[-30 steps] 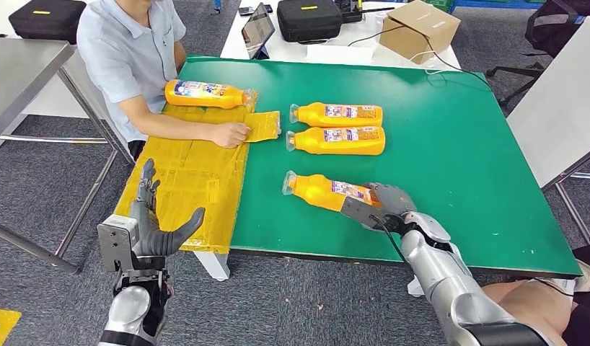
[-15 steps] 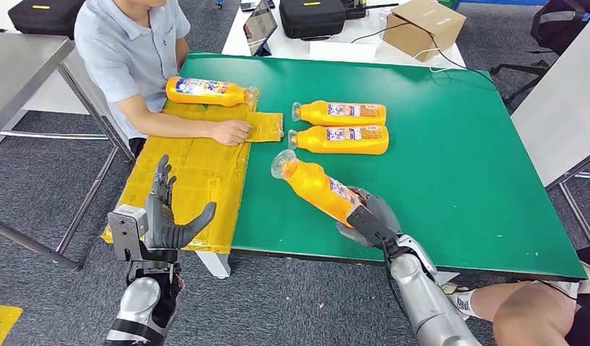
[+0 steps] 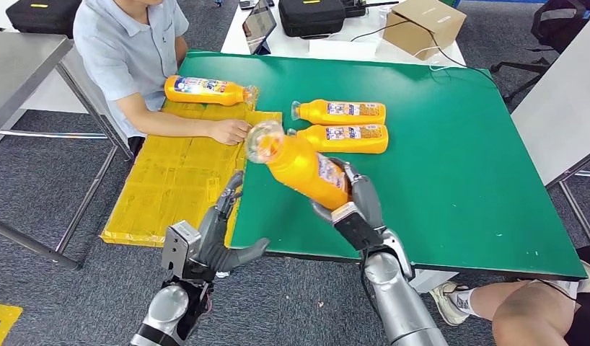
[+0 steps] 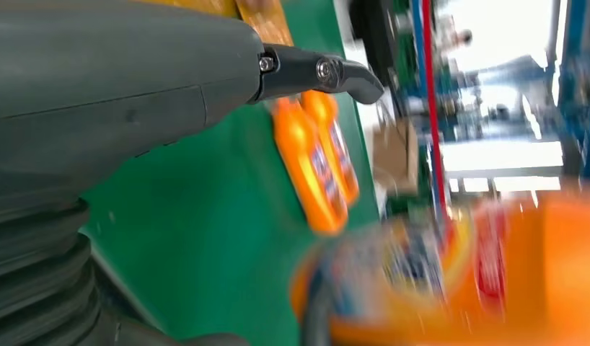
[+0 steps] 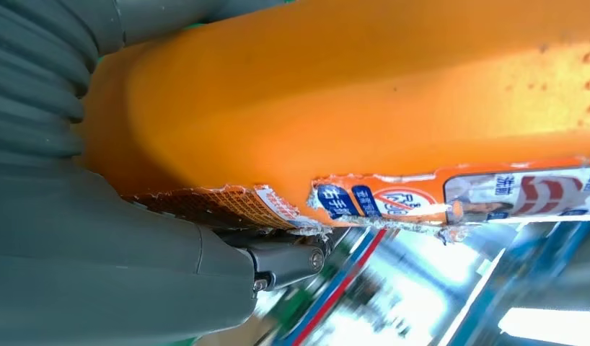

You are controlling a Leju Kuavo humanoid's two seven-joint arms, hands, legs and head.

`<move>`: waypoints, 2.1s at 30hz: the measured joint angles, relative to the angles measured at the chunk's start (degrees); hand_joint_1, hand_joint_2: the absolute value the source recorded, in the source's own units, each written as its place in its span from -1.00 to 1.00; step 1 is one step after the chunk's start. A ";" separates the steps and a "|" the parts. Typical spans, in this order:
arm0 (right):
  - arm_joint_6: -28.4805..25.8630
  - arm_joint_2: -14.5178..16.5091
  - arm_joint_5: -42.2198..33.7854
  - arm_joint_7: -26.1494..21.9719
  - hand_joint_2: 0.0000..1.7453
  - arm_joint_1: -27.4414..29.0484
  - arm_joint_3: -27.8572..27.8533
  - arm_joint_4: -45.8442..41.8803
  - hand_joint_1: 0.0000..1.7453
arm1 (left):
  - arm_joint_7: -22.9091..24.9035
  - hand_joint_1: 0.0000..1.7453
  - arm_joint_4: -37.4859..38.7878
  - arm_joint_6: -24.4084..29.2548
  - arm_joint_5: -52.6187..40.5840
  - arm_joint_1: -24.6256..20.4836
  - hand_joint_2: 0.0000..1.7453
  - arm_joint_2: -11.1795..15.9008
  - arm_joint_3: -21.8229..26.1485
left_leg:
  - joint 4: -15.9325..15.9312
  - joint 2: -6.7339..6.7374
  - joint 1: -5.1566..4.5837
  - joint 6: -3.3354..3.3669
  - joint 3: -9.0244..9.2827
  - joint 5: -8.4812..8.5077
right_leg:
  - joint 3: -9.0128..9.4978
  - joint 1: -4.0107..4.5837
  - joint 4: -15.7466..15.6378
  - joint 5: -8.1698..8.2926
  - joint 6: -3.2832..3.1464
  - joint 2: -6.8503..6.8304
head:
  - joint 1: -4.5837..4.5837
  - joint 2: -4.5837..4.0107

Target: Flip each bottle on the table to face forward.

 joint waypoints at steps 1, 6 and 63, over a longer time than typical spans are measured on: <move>0.26 0.35 0.52 -0.67 1.00 -0.14 1.35 0.22 1.00 | 0.27 -1.00 0.08 -0.84 0.82 -0.25 1.00 -0.02 -0.42 | 0.00 0.00 0.00 0.00 0.00 0.00 | 0.00 0.00 0.00 0.00 0.00 0.00 | 0.00 0.00; -1.51 2.38 1.07 -3.75 1.00 -0.98 6.58 1.35 1.00 | 3.39 -1.00 1.01 -5.22 9.83 -1.59 1.00 -0.65 -1.01 | 0.00 -0.02 0.01 0.00 0.00 0.02 | 0.00 -0.01 0.01 0.00 0.00 -0.01 | 0.01 0.00; -3.48 6.10 7.79 4.75 -1.00 -8.82 22.34 19.61 -1.00 | 6.77 1.00 14.90 9.59 8.90 -17.21 1.00 1.76 6.77 | 0.00 -0.02 0.01 -0.08 -0.08 0.14 | -0.10 -0.02 0.09 0.05 -0.01 -0.02 | 0.10 0.00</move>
